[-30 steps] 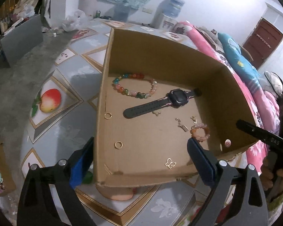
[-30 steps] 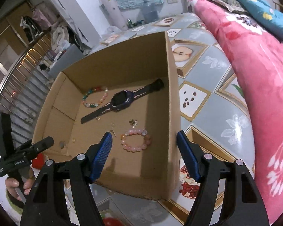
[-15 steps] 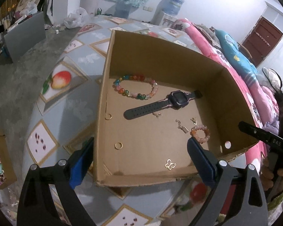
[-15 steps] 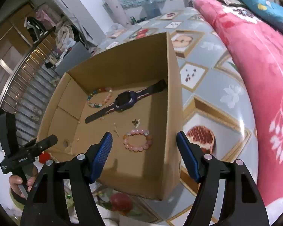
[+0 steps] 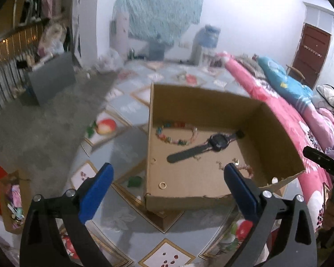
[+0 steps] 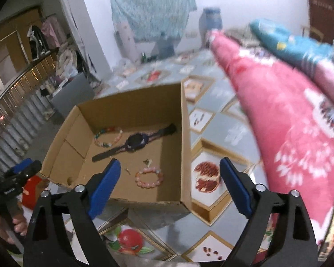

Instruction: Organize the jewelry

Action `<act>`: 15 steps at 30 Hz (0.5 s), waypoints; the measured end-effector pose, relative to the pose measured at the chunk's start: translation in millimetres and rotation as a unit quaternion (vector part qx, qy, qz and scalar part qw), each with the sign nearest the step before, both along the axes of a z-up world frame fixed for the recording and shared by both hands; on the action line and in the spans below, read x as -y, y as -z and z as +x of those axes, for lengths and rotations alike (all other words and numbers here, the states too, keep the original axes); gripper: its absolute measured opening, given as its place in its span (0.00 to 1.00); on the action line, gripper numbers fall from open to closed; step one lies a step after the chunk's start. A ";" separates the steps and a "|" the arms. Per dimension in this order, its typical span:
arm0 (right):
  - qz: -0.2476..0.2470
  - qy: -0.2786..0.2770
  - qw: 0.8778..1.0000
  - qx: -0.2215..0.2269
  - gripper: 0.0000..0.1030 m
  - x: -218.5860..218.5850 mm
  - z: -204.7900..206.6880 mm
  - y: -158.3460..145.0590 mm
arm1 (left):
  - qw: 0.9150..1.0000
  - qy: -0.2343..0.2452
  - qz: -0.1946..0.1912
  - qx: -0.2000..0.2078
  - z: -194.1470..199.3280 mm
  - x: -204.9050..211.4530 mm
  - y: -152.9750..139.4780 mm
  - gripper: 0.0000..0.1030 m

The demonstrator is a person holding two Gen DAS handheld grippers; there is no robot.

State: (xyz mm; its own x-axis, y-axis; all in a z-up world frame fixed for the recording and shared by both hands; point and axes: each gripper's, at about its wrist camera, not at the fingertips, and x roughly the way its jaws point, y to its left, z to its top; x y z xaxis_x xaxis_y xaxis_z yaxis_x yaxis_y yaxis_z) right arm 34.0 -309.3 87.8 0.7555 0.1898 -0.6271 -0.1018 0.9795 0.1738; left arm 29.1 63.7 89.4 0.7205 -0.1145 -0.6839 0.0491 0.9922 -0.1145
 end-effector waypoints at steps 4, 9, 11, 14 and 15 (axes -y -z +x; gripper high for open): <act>-0.028 0.009 0.998 0.054 0.92 -8.4 -23.3 -16.3 | 0.999 -0.024 0.022 0.034 -20.1 7.4 -18.9 0.95; -0.071 0.033 0.992 0.097 0.92 -17.9 -40.6 -24.8 | 0.996 -0.041 0.047 0.063 -40.2 16.5 -30.9 0.95; -0.077 0.031 0.991 0.101 0.92 -21.4 -45.7 -24.3 | 0.995 -0.049 0.054 0.063 -43.9 19.5 -31.9 0.95; -0.065 0.027 0.992 0.108 0.92 -23.3 -51.5 -20.4 | 0.995 -0.053 0.066 0.044 -44.8 23.3 -27.5 0.95; -0.063 0.026 0.992 0.109 0.92 -24.2 -52.5 -18.7 | 0.996 -0.050 0.069 0.036 -44.9 25.2 -24.5 0.95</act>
